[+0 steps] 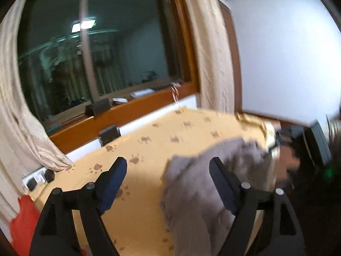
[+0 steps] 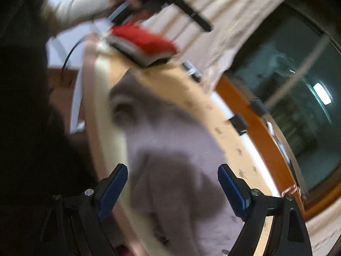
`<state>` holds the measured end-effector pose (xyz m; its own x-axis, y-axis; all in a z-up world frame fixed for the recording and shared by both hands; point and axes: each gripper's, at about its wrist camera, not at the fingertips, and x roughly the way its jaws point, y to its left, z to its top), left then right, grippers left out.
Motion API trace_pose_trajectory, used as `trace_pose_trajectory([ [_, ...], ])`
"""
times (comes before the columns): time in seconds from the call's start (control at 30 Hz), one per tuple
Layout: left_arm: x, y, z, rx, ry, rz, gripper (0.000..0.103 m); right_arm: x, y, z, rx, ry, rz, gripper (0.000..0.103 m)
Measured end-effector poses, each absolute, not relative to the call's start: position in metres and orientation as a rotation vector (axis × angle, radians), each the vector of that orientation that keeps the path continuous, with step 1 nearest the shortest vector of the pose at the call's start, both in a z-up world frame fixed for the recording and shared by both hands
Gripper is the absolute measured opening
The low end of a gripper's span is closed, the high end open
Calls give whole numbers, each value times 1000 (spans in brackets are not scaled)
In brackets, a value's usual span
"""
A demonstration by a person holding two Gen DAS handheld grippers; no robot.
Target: Fold clothes
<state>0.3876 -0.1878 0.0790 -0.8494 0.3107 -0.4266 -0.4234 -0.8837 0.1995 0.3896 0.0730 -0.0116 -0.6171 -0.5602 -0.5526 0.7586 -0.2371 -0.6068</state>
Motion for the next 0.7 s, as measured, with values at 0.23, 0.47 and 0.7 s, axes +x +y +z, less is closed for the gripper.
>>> trace_pose_trajectory([
  [0.23, 400, -181, 40, -703, 548, 2641, 83, 344, 79, 1, 352, 1056, -2083, 33],
  [0.47, 397, -186, 23, -762, 525, 2614, 84, 299, 85, 14, 430, 979, -2214, 9],
  [0.7, 383, -176, 6, -806, 526, 2544, 84, 208, 136, 53, 461, 831, -2617, 9],
])
